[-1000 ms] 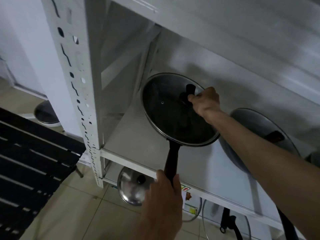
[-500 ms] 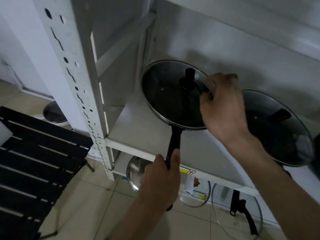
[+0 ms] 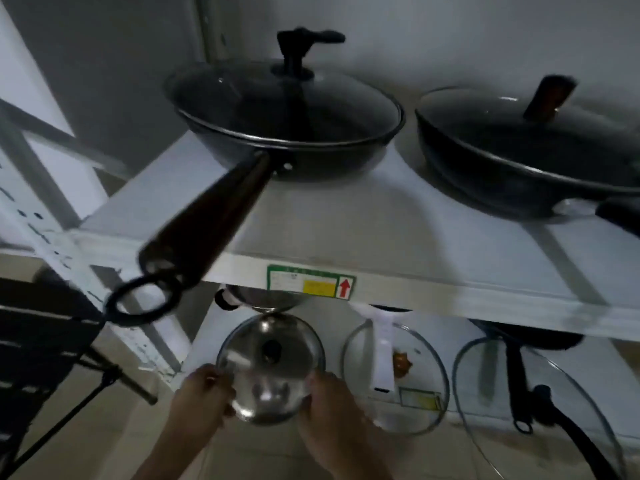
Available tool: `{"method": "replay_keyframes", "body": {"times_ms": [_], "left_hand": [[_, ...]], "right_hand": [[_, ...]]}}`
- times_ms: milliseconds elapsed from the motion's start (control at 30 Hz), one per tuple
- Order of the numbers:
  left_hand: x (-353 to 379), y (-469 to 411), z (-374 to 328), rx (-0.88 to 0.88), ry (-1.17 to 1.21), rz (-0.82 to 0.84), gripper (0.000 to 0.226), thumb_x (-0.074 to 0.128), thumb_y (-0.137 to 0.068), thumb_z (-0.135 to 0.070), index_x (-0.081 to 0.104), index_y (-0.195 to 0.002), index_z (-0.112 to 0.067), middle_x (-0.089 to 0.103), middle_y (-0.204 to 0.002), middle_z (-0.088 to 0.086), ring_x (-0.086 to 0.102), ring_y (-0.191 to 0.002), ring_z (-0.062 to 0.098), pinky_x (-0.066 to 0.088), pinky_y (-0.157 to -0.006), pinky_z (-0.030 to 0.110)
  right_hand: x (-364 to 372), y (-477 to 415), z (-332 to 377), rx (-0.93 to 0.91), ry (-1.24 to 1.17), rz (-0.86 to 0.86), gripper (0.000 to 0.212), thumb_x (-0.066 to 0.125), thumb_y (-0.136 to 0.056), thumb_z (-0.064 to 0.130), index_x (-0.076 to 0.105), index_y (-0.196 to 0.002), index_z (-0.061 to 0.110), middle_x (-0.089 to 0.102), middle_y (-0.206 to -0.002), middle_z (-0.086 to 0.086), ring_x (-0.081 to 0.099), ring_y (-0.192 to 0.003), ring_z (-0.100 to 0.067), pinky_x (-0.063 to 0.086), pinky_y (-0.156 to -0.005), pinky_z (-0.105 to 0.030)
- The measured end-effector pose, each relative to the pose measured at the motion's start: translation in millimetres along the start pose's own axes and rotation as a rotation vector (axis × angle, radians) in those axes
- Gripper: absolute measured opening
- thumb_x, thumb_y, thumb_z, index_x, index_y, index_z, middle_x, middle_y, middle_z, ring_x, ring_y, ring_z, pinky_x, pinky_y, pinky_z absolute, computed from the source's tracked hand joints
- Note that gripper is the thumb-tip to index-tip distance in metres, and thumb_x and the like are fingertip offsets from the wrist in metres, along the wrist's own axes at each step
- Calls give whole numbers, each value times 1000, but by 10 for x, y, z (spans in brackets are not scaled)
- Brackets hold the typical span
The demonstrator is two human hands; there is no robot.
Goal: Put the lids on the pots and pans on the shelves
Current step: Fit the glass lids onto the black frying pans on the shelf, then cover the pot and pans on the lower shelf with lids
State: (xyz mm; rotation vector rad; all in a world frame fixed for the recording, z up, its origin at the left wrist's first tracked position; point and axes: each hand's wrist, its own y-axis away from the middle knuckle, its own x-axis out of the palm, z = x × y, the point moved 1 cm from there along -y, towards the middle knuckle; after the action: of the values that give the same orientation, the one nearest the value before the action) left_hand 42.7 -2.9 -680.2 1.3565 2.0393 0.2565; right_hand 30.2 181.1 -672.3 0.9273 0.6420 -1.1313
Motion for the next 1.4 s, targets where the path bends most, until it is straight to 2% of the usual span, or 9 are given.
{"method": "replay_keyframes", "body": {"times_ms": [100,200,267,400,600,733,967,1133,1400], "left_hand": [[259,-659,-61,199,-50,-180,19,57,-86,-19,65,-80,-3,70,-63,13,67,-63,33,53,-62,39],[353,-1286,-147,399,-102,-435,29,58,-88,-17,57,-106,6,64,-102,28,58,-103,45,45,-82,43],[361,-1696,-118,409,-153,-474,42,51,-93,-21,52,-120,12,55,-123,35,50,-117,50,41,-96,49],[398,-2284,64,354,-82,-340,59,39,-96,-47,66,-102,6,68,-100,31,65,-88,41,51,-84,46],[503,-2569,133,343,205,-225,39,50,-93,-8,54,-55,-3,54,-38,11,46,-46,26,44,-59,38],[476,-2551,99,321,166,-183,38,49,-87,1,52,-49,-3,46,-25,5,42,-40,25,37,-45,30],[456,-2559,367,303,355,-65,29,45,-93,0,54,-68,-12,62,-45,0,69,-52,18,60,-54,27],[709,-2371,434,283,341,-268,40,44,-84,-10,62,-49,-2,58,-39,11,55,-48,28,46,-60,33],[965,-2137,514,273,462,-340,35,35,-93,-18,60,-83,5,68,-76,20,60,-60,25,43,-50,27]], "right_hand": [[419,-515,-65,-67,54,-35,62,56,-65,51,67,-113,14,74,-98,-15,74,-80,-26,59,-61,-36],[795,-980,-56,-157,29,-147,71,47,-91,45,26,-148,7,45,-146,-14,45,-133,-30,39,-105,-40],[1009,-1096,-48,-159,128,-101,71,48,-95,38,17,-150,5,39,-148,-17,40,-135,-34,35,-107,-40],[1295,-1314,-121,-218,255,-281,57,44,-97,35,32,-141,2,50,-135,-20,53,-121,-33,46,-95,-40],[1397,-1313,-270,-393,47,-570,35,58,-82,40,63,-103,12,66,-100,-6,64,-94,-23,50,-77,-30],[1137,-1041,-248,-267,-106,-320,21,58,-77,39,57,-72,18,62,-77,1,58,-71,-16,50,-68,-32],[275,-1080,123,-267,-260,-462,35,68,-66,41,60,-65,7,66,-66,-4,65,-61,-20,49,-48,-31],[100,-2165,528,-256,-206,-501,31,70,-70,37,54,-68,11,69,-80,-12,68,-70,-31,60,-60,-38],[431,-2831,726,-289,-20,-387,19,68,-81,19,53,-79,7,64,-90,-14,64,-82,-33,55,-68,-35]]}}
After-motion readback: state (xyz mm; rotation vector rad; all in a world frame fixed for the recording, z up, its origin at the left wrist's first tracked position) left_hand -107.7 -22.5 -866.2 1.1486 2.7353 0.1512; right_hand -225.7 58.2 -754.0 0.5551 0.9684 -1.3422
